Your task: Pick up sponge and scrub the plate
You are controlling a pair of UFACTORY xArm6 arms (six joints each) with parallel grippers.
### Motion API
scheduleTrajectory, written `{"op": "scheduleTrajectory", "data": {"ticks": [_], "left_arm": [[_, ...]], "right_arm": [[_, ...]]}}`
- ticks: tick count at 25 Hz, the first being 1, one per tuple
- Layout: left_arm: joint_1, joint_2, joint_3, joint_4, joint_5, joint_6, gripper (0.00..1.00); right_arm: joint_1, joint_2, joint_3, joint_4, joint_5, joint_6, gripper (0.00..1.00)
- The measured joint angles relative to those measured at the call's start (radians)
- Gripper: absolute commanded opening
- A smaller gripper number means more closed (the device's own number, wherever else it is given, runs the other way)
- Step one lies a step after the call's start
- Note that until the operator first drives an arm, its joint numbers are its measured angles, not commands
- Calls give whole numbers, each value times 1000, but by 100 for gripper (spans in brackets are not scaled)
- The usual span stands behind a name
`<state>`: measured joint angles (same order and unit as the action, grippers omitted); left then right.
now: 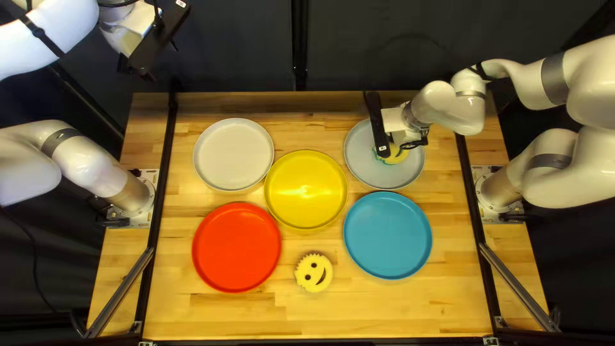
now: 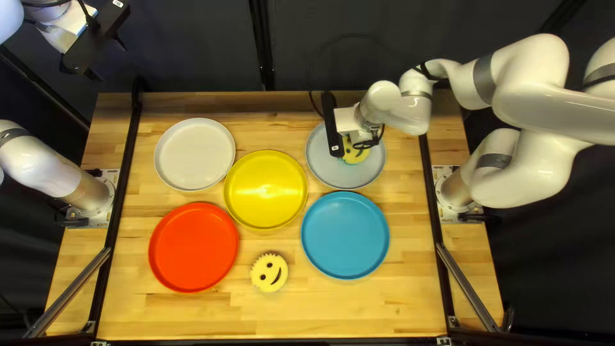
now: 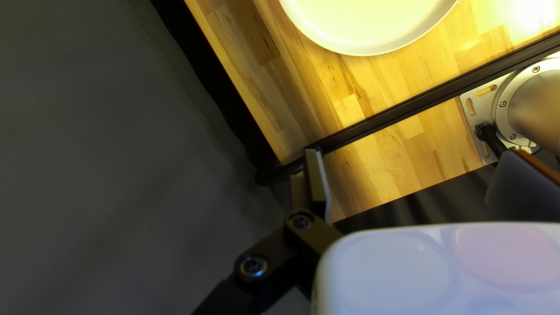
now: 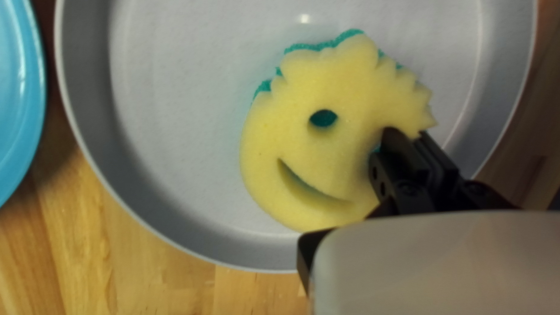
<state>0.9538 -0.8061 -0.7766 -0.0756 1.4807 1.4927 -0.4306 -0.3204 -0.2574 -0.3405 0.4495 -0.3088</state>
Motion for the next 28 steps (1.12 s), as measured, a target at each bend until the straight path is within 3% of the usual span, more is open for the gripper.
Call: {"op": "scheduleTrajectory", "data": {"ticks": [5,15,28], "left_arm": [[0,0,0,0,0,0,100],[0,0,0,0,0,0,100],[0,0,0,0,0,0,100]], "right_arm": [[-50,26,-22,8,0,-51,0],[-157,170,-149,33,-32,-160,0],[-106,69,-37,-37,-34,-75,0]]}}
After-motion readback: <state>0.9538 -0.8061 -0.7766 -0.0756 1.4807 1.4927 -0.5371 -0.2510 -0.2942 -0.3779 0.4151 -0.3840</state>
